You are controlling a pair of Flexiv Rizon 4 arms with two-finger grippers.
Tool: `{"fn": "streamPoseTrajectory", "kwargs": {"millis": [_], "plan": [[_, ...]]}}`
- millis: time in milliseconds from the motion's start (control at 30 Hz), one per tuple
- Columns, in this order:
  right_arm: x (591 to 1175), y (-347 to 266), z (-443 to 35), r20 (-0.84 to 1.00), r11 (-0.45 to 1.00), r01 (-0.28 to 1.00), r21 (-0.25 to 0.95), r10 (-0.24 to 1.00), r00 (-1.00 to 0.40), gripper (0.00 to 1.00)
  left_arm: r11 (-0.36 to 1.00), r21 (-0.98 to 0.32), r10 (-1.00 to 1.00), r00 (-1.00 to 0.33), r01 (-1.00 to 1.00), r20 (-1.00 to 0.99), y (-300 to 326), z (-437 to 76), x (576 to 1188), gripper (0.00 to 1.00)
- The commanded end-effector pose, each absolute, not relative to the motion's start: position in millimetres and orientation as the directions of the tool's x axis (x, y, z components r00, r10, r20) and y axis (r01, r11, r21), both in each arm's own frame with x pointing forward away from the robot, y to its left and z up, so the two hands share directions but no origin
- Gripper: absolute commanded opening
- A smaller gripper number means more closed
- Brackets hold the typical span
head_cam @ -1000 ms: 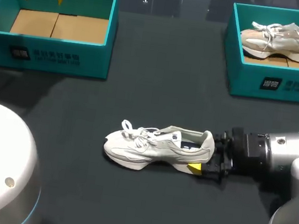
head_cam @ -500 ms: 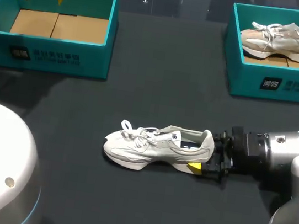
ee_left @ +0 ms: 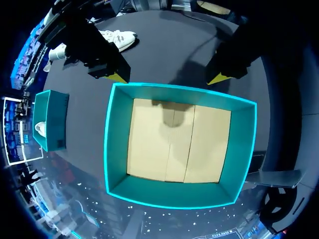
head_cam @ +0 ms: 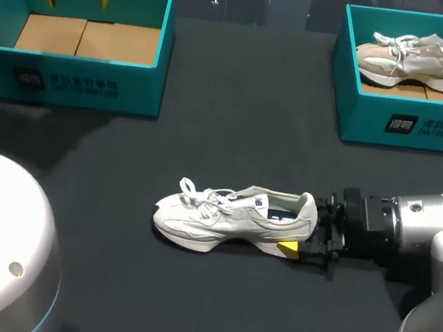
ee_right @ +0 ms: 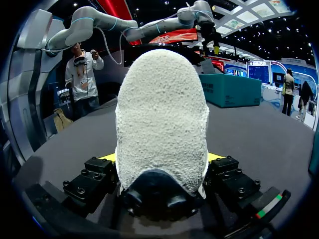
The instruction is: Take the shoe out of the shoebox, open the shoe tongue, remove and reinsert the insole, then place the shoe into the shoebox
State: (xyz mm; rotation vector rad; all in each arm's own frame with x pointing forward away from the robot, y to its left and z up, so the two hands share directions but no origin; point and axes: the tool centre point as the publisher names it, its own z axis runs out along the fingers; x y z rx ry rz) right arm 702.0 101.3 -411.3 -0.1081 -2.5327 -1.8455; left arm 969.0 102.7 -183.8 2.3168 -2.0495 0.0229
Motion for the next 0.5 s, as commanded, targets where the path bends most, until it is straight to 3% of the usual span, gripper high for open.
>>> {"fn": "streamPoseTrajectory", "kwargs": {"millis": [33, 500], "plan": [[702, 105, -413, 0.046, 0.308, 0.06, 0.949, 0.053, -0.998, 0.0, -0.119, -0.047, -0.993, 0.118, -0.992, 0.024, 75, -175, 921, 1.0], [702, 105, -413, 0.046, 0.308, 0.06, 0.949, 0.053, -0.998, 0.0, -0.051, -0.079, -0.998, 0.048, -0.996, 0.047, -7, -173, 837, 1.0]]}}
